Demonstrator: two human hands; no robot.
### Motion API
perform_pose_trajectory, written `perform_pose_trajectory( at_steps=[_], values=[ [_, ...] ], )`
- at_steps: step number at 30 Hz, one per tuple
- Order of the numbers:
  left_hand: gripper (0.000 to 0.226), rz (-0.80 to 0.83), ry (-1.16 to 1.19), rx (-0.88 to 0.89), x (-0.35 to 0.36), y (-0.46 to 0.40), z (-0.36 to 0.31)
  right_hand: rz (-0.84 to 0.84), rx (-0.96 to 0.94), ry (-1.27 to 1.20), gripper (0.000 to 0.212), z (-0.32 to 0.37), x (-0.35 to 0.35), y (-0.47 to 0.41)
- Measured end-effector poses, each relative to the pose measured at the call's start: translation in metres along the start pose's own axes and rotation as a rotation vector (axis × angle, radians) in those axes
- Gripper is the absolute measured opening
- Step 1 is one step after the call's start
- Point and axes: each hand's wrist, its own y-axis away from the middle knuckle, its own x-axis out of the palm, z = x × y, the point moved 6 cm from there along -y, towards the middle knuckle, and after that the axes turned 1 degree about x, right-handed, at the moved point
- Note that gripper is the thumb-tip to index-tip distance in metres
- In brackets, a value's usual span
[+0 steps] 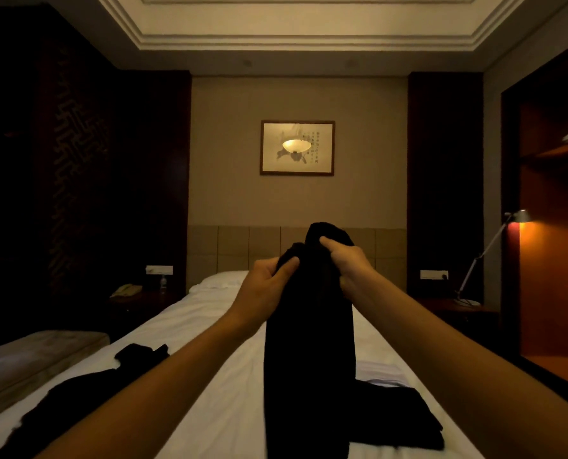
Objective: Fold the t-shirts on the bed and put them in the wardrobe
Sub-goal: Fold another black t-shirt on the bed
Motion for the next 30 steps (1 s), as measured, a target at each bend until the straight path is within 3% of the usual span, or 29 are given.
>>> perform_pose_trajectory(
  at_steps=[3,8,12,17,20,24,30],
  values=[
    [0.023,-0.097,0.133,-0.059,-0.021,-0.014,-0.005,0.069,0.074,0.051,0.034,-0.006,-0.011,-0.002],
    [0.028,-0.257,0.181,-0.167,-0.063,-0.037,-0.018,0.118,0.014,0.184,0.025,-0.005,-0.030,-0.008],
    [0.034,-0.253,0.233,-0.254,-0.083,-0.049,-0.021,0.327,-0.013,0.422,0.027,-0.002,-0.029,-0.003],
    [0.036,-0.228,0.293,-0.269,-0.088,-0.057,-0.035,0.393,-0.087,0.716,0.063,-0.004,-0.020,-0.006],
    [0.038,-0.198,0.315,-0.259,-0.079,-0.060,-0.042,0.462,-0.184,0.693,0.075,-0.005,-0.001,0.001],
    [0.038,-0.131,0.296,-0.266,-0.063,-0.060,-0.046,0.675,-0.229,0.454,0.048,-0.013,0.037,0.025],
    [0.041,-0.135,0.294,-0.260,-0.070,-0.061,-0.050,0.709,-0.234,0.445,0.030,-0.039,0.046,0.027]
  ],
)
